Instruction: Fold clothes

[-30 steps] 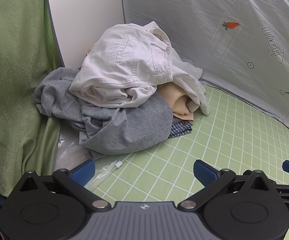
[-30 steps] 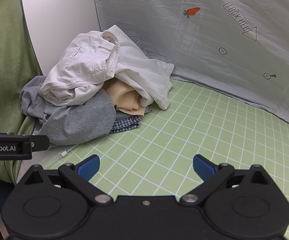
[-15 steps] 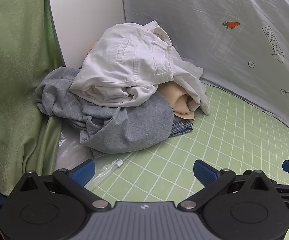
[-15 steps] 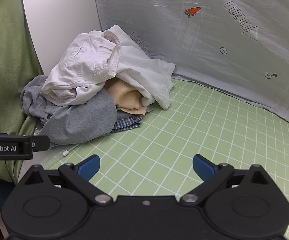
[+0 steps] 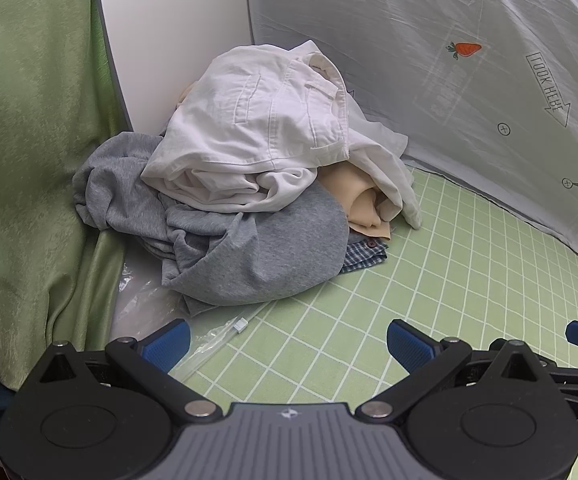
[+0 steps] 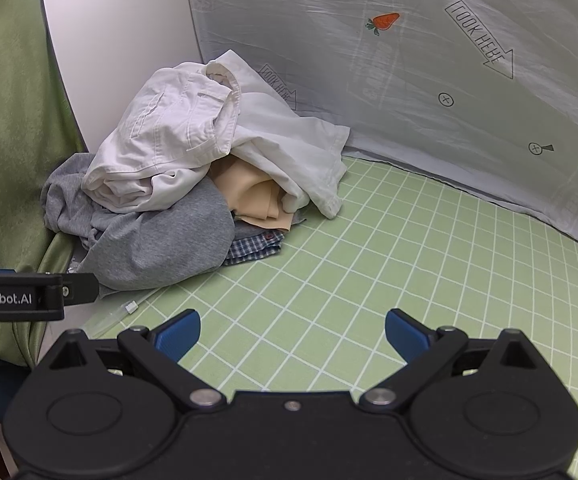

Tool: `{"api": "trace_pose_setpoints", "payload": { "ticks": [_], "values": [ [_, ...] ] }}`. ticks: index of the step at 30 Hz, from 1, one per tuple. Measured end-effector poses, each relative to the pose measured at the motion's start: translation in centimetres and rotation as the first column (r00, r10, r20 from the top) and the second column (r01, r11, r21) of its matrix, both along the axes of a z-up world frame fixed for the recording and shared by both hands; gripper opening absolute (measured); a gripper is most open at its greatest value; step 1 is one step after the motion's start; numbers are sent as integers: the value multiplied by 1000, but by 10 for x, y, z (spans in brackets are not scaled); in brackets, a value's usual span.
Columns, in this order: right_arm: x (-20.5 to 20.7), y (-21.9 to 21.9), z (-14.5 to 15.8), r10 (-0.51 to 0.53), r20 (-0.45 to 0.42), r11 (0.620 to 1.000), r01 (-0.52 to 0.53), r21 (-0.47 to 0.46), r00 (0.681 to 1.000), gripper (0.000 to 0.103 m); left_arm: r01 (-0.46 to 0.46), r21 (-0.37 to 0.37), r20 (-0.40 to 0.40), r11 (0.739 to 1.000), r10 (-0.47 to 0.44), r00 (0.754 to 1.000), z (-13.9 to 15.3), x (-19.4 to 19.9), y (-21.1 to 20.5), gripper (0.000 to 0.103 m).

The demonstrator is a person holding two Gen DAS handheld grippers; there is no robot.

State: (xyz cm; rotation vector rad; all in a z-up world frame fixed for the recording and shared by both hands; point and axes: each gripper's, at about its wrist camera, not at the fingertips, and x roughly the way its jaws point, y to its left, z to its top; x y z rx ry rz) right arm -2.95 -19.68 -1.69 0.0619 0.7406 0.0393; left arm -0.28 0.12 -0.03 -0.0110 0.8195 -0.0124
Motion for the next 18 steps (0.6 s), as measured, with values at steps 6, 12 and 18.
{"api": "trace_pose_setpoints", "payload": {
  "ticks": [6,12,18],
  "values": [
    [1,0,0,-1,-1,1000,2,2,1000,100,1,0,-2,1000,-1,1000,-1,0,0,103],
    [2,-1,-1,-5,-3,1000,6,4,1000,99,2,1,-4,1000,-2,1000,-1,1,0,103],
    [3,-2,-2,-13,-9,1000,13,7,1000,99,6,4,-9,1000,-6,1000,-2,4,-2,103]
  ]
}}
